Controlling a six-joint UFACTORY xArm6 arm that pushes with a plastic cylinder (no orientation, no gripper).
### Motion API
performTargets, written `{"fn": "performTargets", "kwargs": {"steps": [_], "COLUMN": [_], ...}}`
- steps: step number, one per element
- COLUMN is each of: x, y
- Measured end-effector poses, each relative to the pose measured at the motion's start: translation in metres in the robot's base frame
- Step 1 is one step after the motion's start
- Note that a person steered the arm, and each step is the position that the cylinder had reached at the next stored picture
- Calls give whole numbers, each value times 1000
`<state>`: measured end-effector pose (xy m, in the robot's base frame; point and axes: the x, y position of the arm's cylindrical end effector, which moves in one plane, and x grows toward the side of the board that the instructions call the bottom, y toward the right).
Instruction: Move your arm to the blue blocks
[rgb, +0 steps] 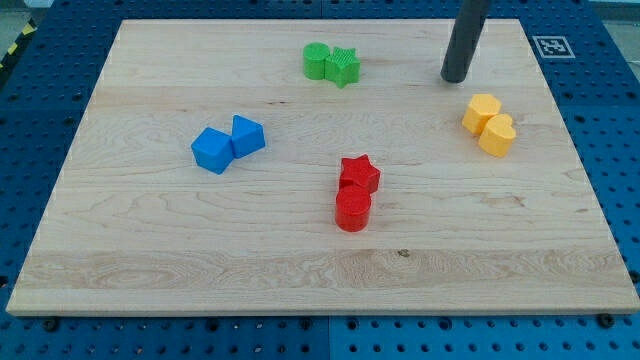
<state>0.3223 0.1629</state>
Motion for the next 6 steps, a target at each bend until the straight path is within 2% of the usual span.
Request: {"fn": "performTargets", "kwargs": {"steps": [4, 6], "x": [51, 78], "y": [-188, -239]}}
